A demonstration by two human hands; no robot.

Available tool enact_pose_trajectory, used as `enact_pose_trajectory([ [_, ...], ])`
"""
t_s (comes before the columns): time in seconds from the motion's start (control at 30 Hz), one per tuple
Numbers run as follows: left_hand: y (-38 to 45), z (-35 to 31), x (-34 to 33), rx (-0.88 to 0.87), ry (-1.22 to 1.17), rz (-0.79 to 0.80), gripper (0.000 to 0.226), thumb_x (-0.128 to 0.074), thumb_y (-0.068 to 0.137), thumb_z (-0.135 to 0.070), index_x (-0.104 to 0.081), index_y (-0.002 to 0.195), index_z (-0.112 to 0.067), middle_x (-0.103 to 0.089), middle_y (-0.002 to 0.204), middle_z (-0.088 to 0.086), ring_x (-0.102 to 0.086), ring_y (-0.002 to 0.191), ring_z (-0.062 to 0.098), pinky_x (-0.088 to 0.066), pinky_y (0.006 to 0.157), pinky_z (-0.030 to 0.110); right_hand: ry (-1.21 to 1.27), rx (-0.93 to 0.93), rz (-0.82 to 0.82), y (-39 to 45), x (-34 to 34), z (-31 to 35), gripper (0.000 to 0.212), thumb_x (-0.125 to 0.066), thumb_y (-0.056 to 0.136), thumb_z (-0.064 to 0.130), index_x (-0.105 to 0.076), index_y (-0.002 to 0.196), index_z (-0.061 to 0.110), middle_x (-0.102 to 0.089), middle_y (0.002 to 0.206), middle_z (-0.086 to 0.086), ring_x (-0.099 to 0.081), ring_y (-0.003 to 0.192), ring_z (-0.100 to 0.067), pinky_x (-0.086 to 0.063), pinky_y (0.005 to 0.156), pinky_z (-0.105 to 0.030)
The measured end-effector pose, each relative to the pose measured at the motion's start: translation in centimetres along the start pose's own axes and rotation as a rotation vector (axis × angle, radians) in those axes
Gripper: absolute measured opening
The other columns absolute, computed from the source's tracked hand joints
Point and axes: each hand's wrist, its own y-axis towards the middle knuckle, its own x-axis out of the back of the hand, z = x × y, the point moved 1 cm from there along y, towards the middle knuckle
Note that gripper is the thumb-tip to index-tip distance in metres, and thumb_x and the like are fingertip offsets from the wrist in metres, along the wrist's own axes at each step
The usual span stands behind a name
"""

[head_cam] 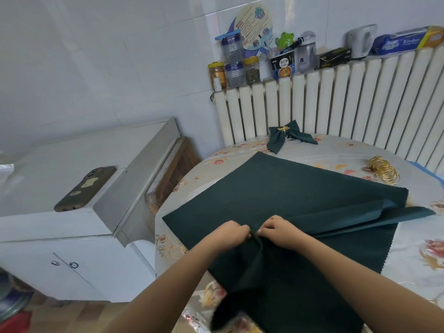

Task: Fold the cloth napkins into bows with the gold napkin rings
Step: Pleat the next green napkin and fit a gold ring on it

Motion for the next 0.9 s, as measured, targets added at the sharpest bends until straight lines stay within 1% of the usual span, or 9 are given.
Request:
enact_pose_trajectory([
  [0.13,-0.4,0.8,0.0,-0.098,-0.036,-0.02,0.028,-0.049,0.089,-0.02,-0.072,0.104,-0.016,-0.065,0.105,-0.003,-0.056,0.094,0.011,-0.046,0.086,0.025,-0.081,0.025,0.01,-0.5,-0.6,-0.6,0.028,-0.068,0.08,0.046,-0.064,0.071,0.02,-0.045,0.111,0.004,-0.045,0.108,-0.006,-0.036,0.091,-0.019],
  [0.2,-0.7,1.2,-0.4,-0.186,0.015,-0.133,0.029,-0.049,0.091,-0.015,-0.071,0.109,-0.019,-0.059,0.116,-0.004,-0.053,0.105,0.009,-0.04,0.089,0.019,-0.161,0.039,0.034,-0.6,-0.6,-0.5,0.027,-0.07,0.08,0.042,-0.058,0.064,0.023,-0.045,0.114,0.003,-0.042,0.105,-0.004,-0.033,0.089,-0.017],
  [0.33,-1.3,1.7,-2.6,-0.368,0.05,-0.388,0.034,-0.045,0.097,-0.016,-0.054,0.129,-0.016,-0.047,0.138,-0.003,-0.036,0.131,0.01,-0.022,0.105,0.013,-0.14,0.011,-0.037,0.1,0.5,-0.5,0.023,-0.065,0.078,0.03,-0.061,0.066,0.011,-0.067,0.105,-0.008,-0.061,0.098,-0.021,-0.049,0.084,-0.031],
  [0.43,-1.6,1.3,-4.5,-0.466,0.091,-0.318,0.046,-0.036,0.101,-0.019,-0.031,0.147,-0.019,-0.024,0.153,-0.01,-0.012,0.141,0.0,-0.006,0.111,0.011,-0.147,0.007,-0.036,0.3,1.5,-0.6,0.018,-0.065,0.077,0.026,-0.055,0.067,0.015,-0.068,0.102,0.002,-0.062,0.099,-0.019,-0.051,0.086,-0.034],
  [0.53,-1.0,1.5,-5.7,-0.5,0.205,-0.274,0.05,-0.031,0.103,-0.025,-0.018,0.15,-0.019,-0.01,0.157,-0.009,0.001,0.142,-0.001,0.0,0.117,0.018,-0.181,0.043,0.0,0.5,1.9,-0.8,0.026,-0.067,0.074,0.02,-0.043,0.064,0.019,-0.057,0.088,0.013,-0.06,0.094,-0.013,-0.048,0.073,-0.023],
  [0.63,-0.5,1.8,-6.1,-0.488,0.321,-0.269,0.05,-0.027,0.103,-0.028,-0.014,0.151,-0.019,-0.005,0.158,-0.008,0.004,0.144,0.003,0.004,0.117,0.021,-0.281,0.089,0.025,0.5,1.7,-0.7,0.025,-0.067,0.076,0.018,-0.043,0.076,0.023,-0.048,0.092,0.007,-0.049,0.085,-0.012,-0.041,0.067,-0.018],
  [0.73,-0.5,1.6,-6.1,-0.472,0.347,-0.288,0.049,-0.027,0.103,-0.03,-0.017,0.151,-0.021,-0.008,0.158,-0.008,0.001,0.144,0.004,0.005,0.115,0.018,-0.344,0.129,-0.007,0.0,1.6,-1.4,0.027,-0.064,0.081,0.026,-0.045,0.1,0.025,-0.046,0.111,0.004,-0.046,0.102,-0.015,-0.038,0.089,-0.025],
  [0.83,-0.3,1.1,-5.7,-0.438,0.359,-0.318,0.048,-0.028,0.103,-0.036,-0.026,0.149,-0.023,-0.018,0.157,-0.007,-0.008,0.145,0.007,-0.001,0.116,0.018,-0.575,0.081,-0.162,-1.0,2.2,-3.6,0.056,-0.054,0.081,0.061,-0.039,0.126,0.032,-0.042,0.128,0.01,-0.035,0.124,-0.015,-0.026,0.104,-0.031],
  [0.9,-0.2,0.5,-5.2,-0.401,0.456,-0.3,0.05,-0.029,0.101,-0.042,-0.028,0.148,-0.024,-0.022,0.156,-0.005,-0.014,0.144,0.01,-0.01,0.117,0.024,-0.625,0.044,-0.215,-2.0,2.3,-4.8,0.077,-0.028,0.073,0.083,-0.035,0.133,0.036,-0.038,0.135,0.011,-0.03,0.13,-0.014,-0.02,0.108,-0.031],
])
